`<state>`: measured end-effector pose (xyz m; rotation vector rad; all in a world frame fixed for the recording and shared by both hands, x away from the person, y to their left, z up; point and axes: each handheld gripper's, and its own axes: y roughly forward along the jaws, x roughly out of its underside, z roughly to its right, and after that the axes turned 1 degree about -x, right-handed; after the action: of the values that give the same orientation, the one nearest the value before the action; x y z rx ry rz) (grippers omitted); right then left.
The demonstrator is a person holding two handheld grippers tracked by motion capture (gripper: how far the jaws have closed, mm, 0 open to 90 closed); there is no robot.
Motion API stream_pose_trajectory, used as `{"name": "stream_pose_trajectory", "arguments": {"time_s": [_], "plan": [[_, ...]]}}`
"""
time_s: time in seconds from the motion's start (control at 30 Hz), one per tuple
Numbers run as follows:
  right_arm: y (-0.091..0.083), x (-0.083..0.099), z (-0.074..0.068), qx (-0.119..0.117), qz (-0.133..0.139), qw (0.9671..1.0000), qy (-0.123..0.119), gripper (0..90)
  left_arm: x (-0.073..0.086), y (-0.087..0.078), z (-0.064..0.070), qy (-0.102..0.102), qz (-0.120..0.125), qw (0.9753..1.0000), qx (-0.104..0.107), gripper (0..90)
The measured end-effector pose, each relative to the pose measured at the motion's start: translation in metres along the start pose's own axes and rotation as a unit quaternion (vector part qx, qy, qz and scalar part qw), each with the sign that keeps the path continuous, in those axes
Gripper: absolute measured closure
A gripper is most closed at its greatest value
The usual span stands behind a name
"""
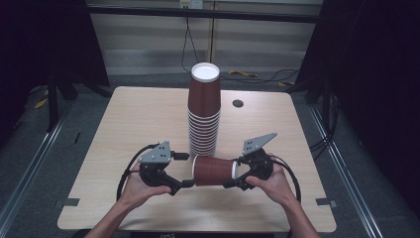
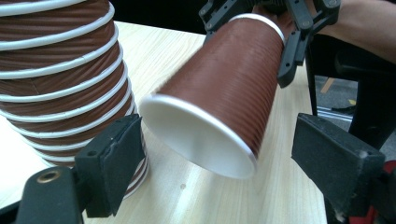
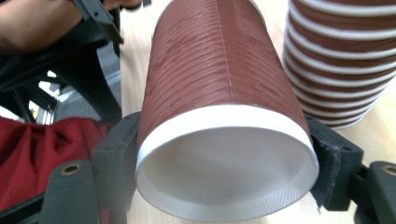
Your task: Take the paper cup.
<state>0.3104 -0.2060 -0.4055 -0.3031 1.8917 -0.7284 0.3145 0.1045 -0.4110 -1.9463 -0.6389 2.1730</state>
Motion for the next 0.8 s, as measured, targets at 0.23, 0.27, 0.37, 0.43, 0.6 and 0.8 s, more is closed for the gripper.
{"name": "stream_pose_trajectory", "arguments": {"time_s": [0.23, 0.27, 0.37, 0.43, 0.6, 0.8], "plan": [[-0.0078, 0.0019, 0.0003, -0.013, 0.051, 0.9986, -0.005, 24.2, -0.0007, -0.0018, -0.0002, -0.002, 0.022, 0.9998, 0.001, 15.9], [-0.0088, 0.0021, -0.0004, -0.017, 0.062, 0.9979, -0.008, 24.2, -0.0003, -0.0020, -0.0006, -0.004, 0.027, 0.9996, 0.002, 15.8], [-0.0096, 0.0018, -0.0012, -0.019, 0.072, 0.9971, -0.012, 24.2, -0.0002, -0.0021, -0.0010, -0.007, 0.030, 0.9995, 0.006, 15.8], [-0.0095, 0.0018, -0.0013, -0.019, 0.074, 0.9970, -0.012, 24.2, -0.0001, -0.0018, -0.0010, -0.010, 0.034, 0.9993, 0.010, 15.8], [-0.0074, 0.0009, -0.0022, -0.026, 0.077, 0.9966, -0.011, 24.3, 0.0017, 0.0009, -0.0020, -0.017, 0.037, 0.9992, 0.006, 15.6], [-0.0037, -0.0019, -0.0055, -0.035, 0.074, 0.9965, -0.019, 24.4, 0.0040, 0.0053, -0.0041, -0.035, 0.041, 0.9984, 0.016, 14.3]]}}
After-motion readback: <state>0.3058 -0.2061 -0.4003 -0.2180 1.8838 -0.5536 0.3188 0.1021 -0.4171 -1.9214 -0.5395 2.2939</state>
